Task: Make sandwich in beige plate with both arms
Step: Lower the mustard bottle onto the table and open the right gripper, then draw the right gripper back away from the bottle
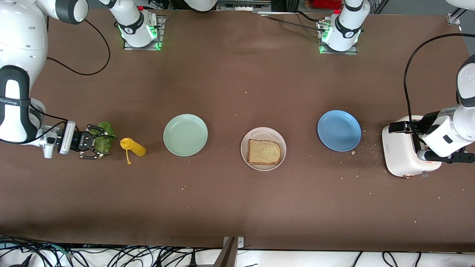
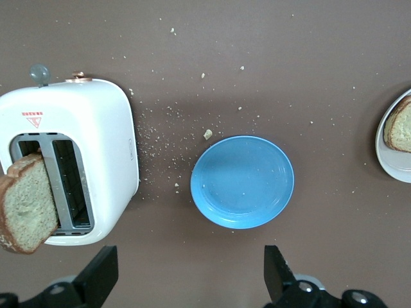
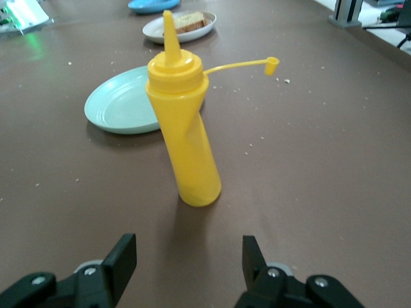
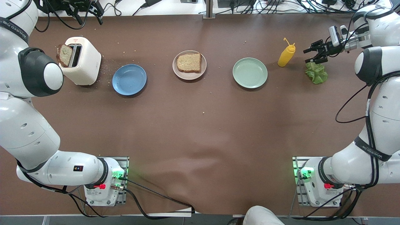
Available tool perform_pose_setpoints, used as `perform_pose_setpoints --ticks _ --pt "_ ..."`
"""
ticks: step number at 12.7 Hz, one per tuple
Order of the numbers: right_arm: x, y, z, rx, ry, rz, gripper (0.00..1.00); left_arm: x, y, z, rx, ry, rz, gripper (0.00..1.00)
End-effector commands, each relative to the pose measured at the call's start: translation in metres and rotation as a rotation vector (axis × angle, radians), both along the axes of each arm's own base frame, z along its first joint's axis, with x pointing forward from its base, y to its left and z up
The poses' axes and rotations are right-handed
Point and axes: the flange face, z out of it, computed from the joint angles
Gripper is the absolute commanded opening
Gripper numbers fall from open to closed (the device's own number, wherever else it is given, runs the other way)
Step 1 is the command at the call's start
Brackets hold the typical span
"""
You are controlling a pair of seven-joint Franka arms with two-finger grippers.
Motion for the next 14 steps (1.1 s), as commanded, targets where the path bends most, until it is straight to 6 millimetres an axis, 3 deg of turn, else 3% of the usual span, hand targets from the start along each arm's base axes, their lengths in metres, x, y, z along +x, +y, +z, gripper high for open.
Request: perform_pose_setpoints --ticks 1,3,6,12,14 --pt "0.021 -0.004 0.05 -0.136 0.066 -0.006 0.76 -0.002 -0.002 0.002 0.047 0.006 -0.002 1.0" --pt "0.033 0.002 0.097 -0.234 0.121 -0.033 0.8 -0.002 -0.002 0.002 0.047 0.006 -0.002 1.0" --pt "0.031 0.005 0.159 -0.379 0.226 -0.123 0.94 -0.002 -0.002 0.002 0.047 0.006 -0.003 1.0" --pt "0.02 0.029 0.292 -0.685 0.301 -0.359 0.94 -0.002 -0.002 0.002 0.047 0.006 -0.002 1.0" --pt "0.006 0.031 0.323 -0.744 0.383 -0.515 0.98 -0.002 -0.002 0.002 0.047 0.006 -0.002 1.0"
